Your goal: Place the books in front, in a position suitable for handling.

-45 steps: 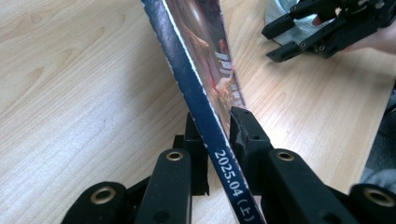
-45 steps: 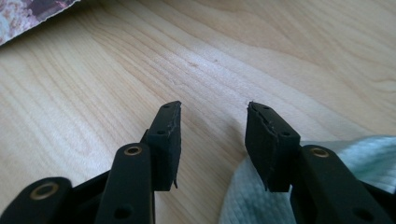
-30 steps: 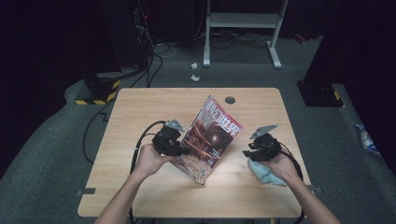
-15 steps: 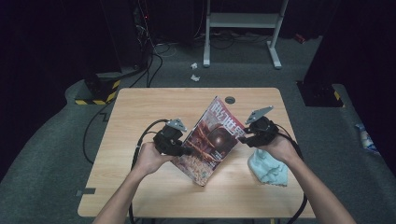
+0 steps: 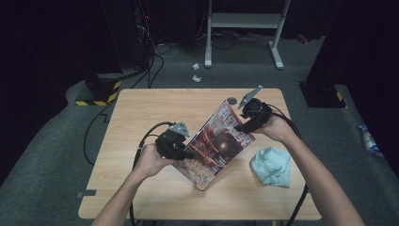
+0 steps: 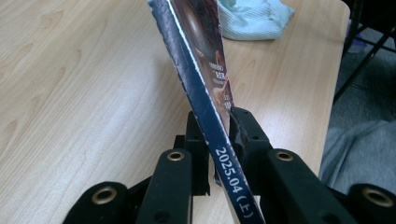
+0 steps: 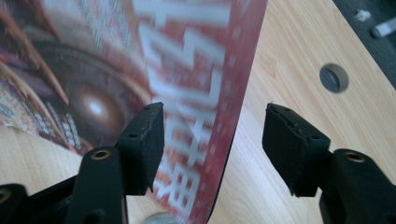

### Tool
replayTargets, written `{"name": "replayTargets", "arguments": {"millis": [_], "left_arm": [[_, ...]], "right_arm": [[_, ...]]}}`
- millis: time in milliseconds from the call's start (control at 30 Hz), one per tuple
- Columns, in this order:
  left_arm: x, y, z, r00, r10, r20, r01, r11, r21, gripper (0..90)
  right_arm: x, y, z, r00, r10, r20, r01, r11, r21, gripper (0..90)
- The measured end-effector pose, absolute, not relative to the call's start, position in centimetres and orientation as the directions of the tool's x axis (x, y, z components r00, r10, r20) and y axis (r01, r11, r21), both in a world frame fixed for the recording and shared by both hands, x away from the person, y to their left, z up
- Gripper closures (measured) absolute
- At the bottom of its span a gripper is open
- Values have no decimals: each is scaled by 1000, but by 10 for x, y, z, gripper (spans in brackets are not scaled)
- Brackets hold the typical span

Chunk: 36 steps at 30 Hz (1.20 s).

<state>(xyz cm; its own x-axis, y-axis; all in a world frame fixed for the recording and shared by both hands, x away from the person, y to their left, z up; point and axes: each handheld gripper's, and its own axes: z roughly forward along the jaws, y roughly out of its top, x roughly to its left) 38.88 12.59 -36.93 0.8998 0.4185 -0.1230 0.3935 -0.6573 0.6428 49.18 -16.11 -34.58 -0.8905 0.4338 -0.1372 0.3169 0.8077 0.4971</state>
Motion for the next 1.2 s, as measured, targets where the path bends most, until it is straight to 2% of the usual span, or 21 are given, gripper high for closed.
{"name": "replayTargets", "arguments": {"millis": [167, 533, 667, 800, 1133, 1200], "left_arm": [[386, 125, -369, 911, 395, -116, 373, -672, 640, 781], [385, 120, -363, 932, 355, -74, 320, -708, 630, 781], [386, 120, -362, 932, 354, -78, 321, -707, 630, 781], [387, 122, -363, 928, 368, -63, 322, -702, 636, 781], [390, 126, -360, 930, 364, -53, 309, -694, 650, 784], [395, 130, -361, 907, 415, -74, 358, -667, 653, 813]], "right_arm": [[500, -158, -343, -917, 378, -125, 271, 823, 500, 309], [503, -151, -338, -962, 259, -90, 177, 836, 519, 263], [498, -146, -340, -972, 217, -88, 144, 851, 504, 302], [496, -150, -339, -967, 234, -101, 155, 854, 497, 394], [490, -165, -343, -963, 254, -85, 178, 844, 506, 541], [488, -168, -342, -964, 257, -70, 187, 840, 509, 578]]}}
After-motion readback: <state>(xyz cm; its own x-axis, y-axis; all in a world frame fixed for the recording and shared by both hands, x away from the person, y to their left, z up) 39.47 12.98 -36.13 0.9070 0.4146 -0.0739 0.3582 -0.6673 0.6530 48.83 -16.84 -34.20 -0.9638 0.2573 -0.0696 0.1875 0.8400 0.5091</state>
